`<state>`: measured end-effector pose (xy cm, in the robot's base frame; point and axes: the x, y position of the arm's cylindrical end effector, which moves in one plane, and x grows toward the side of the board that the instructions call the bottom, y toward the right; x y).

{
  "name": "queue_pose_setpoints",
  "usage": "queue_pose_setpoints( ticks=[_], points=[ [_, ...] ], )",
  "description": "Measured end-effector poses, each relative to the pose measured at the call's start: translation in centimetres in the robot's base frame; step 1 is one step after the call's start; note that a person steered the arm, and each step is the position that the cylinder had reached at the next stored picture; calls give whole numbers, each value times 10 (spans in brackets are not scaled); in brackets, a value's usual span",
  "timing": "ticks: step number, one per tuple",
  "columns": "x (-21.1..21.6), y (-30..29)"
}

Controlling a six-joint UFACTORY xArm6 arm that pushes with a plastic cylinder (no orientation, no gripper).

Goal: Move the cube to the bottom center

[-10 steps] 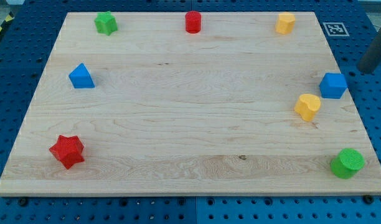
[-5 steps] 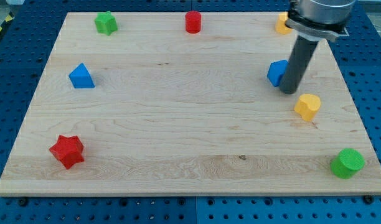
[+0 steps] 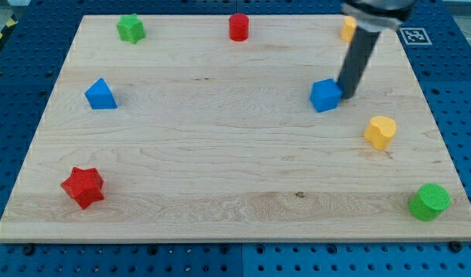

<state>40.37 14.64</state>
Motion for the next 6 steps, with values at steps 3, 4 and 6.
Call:
queue_pose_setpoints(
  ticks=[3, 4, 6],
  points=[
    [-15, -51],
    [-15, -73],
    [75, -76]
  ],
)
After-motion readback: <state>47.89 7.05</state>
